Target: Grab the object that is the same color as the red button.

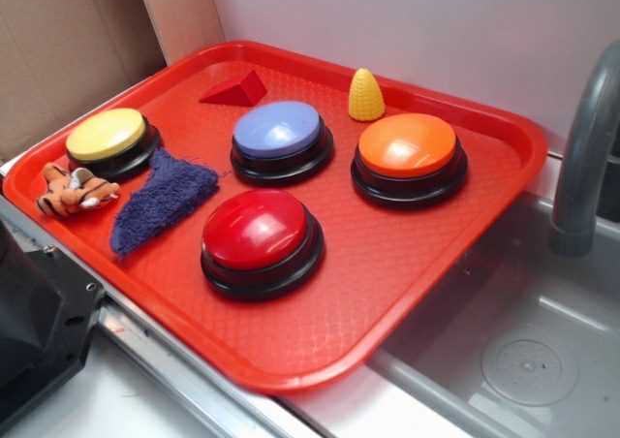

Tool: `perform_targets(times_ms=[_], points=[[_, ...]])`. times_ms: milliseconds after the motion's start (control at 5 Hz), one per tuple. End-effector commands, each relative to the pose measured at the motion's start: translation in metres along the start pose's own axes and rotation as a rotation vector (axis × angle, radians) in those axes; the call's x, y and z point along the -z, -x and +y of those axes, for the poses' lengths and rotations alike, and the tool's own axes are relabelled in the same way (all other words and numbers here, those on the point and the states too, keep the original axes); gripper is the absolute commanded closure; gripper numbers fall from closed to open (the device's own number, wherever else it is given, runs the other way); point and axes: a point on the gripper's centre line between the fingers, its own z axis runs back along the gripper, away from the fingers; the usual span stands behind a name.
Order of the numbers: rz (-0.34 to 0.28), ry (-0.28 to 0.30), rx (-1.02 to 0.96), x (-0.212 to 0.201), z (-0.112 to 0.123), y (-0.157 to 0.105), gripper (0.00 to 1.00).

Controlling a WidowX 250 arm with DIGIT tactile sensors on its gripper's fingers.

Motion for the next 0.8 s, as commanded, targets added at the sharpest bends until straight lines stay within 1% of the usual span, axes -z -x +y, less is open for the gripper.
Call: perform_targets(times_ms=[0,200,400,600], points=[[0.000,0.000,0.000,0.000,0.000,0.000,0.00],[-0.025,-0.088,0.204,0.000,0.032,-0.031,0.00],[0.050,-0.132,0.289,0.010,0.072,-0.062,0.00],[0.097,-0.212,0.411,0.022,0.092,-0.088,0.00]])
